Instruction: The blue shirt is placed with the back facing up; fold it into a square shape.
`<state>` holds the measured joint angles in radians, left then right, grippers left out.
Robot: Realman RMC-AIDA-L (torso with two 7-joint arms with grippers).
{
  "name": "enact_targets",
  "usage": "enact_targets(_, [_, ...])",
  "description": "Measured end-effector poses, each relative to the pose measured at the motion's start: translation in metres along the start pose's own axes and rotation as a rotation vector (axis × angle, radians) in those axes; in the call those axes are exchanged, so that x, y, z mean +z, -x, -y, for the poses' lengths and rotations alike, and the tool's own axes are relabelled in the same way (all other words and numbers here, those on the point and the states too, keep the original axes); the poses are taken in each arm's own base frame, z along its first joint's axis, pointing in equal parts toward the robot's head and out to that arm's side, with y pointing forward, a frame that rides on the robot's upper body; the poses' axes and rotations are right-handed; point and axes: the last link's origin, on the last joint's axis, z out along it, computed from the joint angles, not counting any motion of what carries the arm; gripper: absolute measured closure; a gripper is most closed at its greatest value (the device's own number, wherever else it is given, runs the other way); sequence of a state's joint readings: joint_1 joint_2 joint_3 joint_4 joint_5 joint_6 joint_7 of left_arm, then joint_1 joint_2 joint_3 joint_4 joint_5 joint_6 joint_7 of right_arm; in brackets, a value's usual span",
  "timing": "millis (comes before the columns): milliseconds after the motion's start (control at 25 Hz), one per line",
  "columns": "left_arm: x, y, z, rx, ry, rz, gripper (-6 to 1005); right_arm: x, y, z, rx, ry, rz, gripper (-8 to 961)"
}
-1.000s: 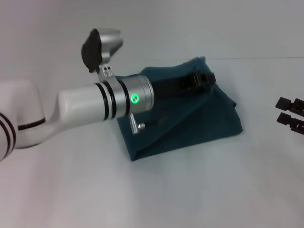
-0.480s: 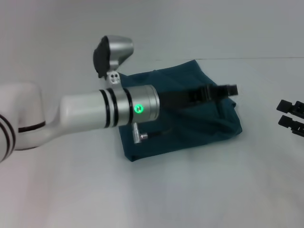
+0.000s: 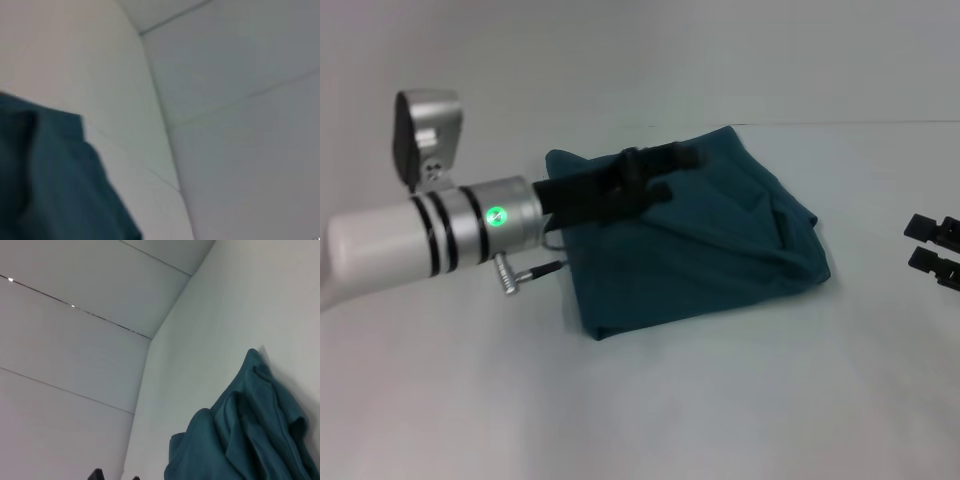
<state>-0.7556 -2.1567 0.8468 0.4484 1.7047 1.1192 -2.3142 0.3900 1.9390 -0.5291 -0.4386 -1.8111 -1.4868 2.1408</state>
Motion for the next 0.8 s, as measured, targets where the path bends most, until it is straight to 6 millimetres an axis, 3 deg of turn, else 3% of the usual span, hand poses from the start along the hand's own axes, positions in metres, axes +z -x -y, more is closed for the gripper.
enact_targets(160, [-0.012,0.004,0.014,-0.06,-0.031,-0.026,291,0.002,0.001,0.0,-0.042,-0.029,-0.047,181])
enact_targets(320, [-0.022,0.005,0.02,-0.063,-0.032,-0.038,294,0.01,0.011,-0.006,-0.136,-0.06,-0.12,181])
enact_targets(560, [-0.058,0.002,0.021,0.006,-0.017,-0.023,299,0.042,0.05,-0.045,-0.394,-0.108,-0.266,181])
enact_targets(800, [-0.101,0.011,0.021,0.18,-0.011,0.071,302,0.09,0.079,-0.095,-0.65,-0.149,-0.397,182])
